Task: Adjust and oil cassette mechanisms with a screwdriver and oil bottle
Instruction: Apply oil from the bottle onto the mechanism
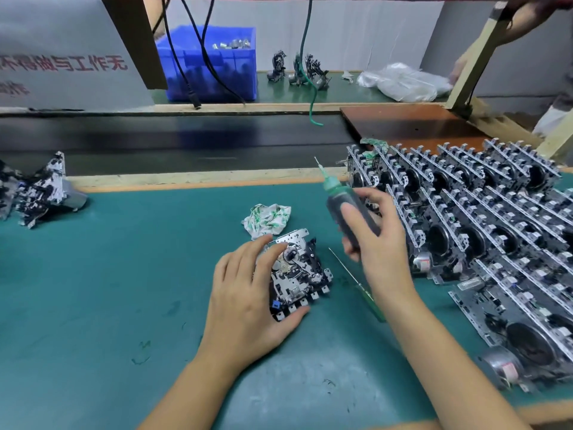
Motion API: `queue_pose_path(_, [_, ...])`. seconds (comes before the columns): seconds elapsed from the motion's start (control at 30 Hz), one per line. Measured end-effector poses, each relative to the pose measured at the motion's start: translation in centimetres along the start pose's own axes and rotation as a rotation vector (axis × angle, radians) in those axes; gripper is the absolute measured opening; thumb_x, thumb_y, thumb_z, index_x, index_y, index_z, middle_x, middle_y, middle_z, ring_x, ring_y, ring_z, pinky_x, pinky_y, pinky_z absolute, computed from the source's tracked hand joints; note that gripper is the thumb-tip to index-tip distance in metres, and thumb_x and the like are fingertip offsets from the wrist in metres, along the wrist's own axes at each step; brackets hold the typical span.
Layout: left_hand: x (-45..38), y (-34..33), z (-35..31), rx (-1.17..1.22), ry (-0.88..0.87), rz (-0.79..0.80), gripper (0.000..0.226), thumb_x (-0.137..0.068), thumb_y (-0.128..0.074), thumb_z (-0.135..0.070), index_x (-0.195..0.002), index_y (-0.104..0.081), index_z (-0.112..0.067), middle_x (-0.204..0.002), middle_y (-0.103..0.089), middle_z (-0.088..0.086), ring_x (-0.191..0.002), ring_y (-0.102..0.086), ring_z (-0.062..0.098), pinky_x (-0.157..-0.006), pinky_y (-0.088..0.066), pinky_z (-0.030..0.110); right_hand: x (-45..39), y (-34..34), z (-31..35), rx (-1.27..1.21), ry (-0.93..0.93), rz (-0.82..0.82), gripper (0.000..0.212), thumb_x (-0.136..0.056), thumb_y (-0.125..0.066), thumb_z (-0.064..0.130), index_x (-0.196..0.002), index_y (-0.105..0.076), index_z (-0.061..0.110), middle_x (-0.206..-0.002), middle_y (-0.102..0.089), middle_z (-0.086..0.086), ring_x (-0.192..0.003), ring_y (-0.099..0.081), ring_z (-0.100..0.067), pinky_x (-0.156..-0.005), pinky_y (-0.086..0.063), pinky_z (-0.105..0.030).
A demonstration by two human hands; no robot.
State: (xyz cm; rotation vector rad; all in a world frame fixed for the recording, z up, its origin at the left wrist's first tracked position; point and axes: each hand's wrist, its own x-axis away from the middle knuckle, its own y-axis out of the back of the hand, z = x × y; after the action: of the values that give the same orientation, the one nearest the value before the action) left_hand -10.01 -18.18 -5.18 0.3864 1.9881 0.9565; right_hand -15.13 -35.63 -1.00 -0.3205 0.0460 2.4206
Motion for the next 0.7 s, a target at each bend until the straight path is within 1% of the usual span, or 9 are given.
queue_pose_path(0.1, [0.0,0.0,-0.1,0.001,0.016,0.007,0.075,-0.069,-0.063,-0.057,-0.129,-0.042,-0.016,-0.132,-0.052,0.009,-0.119,-0.045,0.022,-0.102,-0.027,0.034,2.3,0.8,0.7,-0.114,0.061,-0.103,0.023,-0.069,-0.073,0.027,-0.09,-0.063,0.025,-0.075,-0.061,0.002,-0.052,-0.05,-0.003,-0.048,-0.04,-0.015])
queue_pose_path(0.2, [0.1,0.0,-0.1,0.001,0.026,0.011,0.075,-0.07,-0.062,-0.057,-0.129,-0.043,-0.015,-0.133,-0.051,0.008,-0.119,-0.045,0.022,-0.102,-0.028,0.035,3.5,0.7,0.4,-0.325,0.066,-0.168,0.011,-0.074,-0.065,0.015,-0.083,-0.062,0.02,-0.071,-0.063,0.009,-0.047,-0.046,-0.003,-0.043,-0.036,-0.016])
queue_pose_path(0.3, [0.1,0.0,-0.1,0.004,0.03,0.014,0.076,-0.069,-0.062,-0.057,-0.129,-0.043,-0.015,-0.133,-0.052,0.009,-0.119,-0.046,0.022,-0.101,-0.029,0.035,3.8,0.1,0.5,-0.436,-0.046,-0.264,0.003,-0.075,-0.059,0.021,-0.074,-0.057,0.021,-0.06,-0.059,0.008,-0.044,-0.048,-0.005,-0.034,-0.031,-0.014])
queue_pose_path(0.37, [0.0,0.0,-0.1,0.008,0.033,0.014,0.076,-0.069,-0.062,-0.057,-0.129,-0.042,-0.015,-0.133,-0.052,0.008,-0.118,-0.046,0.023,-0.101,-0.03,0.036,3.8,-0.1,0.6,-0.457,-0.121,-0.27,0.01,-0.075,-0.062,0.025,-0.076,-0.054,0.018,-0.058,-0.059,0.007,-0.044,-0.052,-0.006,-0.033,-0.031,-0.014])
queue_pose_path(0.43, [0.0,0.0,-0.1,0.015,0.04,0.013,0.076,-0.069,-0.062,-0.057,-0.129,-0.042,-0.014,-0.133,-0.052,0.008,-0.119,-0.047,0.023,-0.101,-0.031,0.037,3.7,-0.2,0.7,-0.461,-0.144,-0.244,0.016,-0.076,-0.07,0.021,-0.079,-0.056,0.014,-0.061,-0.062,0.004,-0.048,-0.056,-0.007,-0.034,-0.035,-0.016])
queue_pose_path(0.53, [0.0,0.0,-0.1,0.02,0.052,0.009,0.076,-0.069,-0.062,-0.056,-0.129,-0.041,-0.015,-0.132,-0.052,0.008,-0.119,-0.046,0.022,-0.101,-0.031,0.036,3.6,-0.1,0.9,-0.489,-0.133,-0.235,0.012,-0.074,-0.072,0.018,-0.078,-0.061,0.015,-0.063,-0.065,0.005,-0.054,-0.061,-0.008,-0.037,-0.041,-0.017])
queue_pose_path(0.57, [-0.1,0.0,-0.1,0.025,0.055,0.007,0.075,-0.069,-0.062,-0.056,-0.129,-0.041,-0.015,-0.132,-0.052,0.008,-0.12,-0.045,0.022,-0.101,-0.03,0.036,3.6,-0.1,0.9,-0.496,-0.126,-0.247,0.013,-0.075,-0.071,0.018,-0.078,-0.059,0.016,-0.061,-0.064,0.006,-0.053,-0.06,-0.007,-0.036,-0.04,-0.016])
queue_pose_path(0.63, [-0.1,0.0,-0.2,0.042,0.067,0.001,0.074,-0.07,-0.062,-0.056,-0.129,-0.041,-0.015,-0.131,-0.052,0.008,-0.121,-0.044,0.021,-0.101,-0.029,0.035,3.6,0.2,0.9,-0.483,-0.116,-0.293,0.016,-0.075,-0.064,0.027,-0.077,-0.052,0.017,-0.056,-0.06,0.009,-0.046,-0.054,-0.004,-0.032,-0.032,-0.013])
queue_pose_path(0.7, [-0.1,0.0,-0.2,0.063,0.088,-0.003,0.075,-0.07,-0.062,-0.055,-0.13,-0.041,-0.015,-0.131,-0.051,0.007,-0.122,-0.043,0.02,-0.101,-0.03,0.035,3.7,0.4,0.8,-0.391,-0.067,-0.318,0.024,-0.073,-0.066,0.036,-0.074,-0.049,0.019,-0.052,-0.055,0.011,-0.042,-0.05,-0.004,-0.032,-0.029,-0.012])
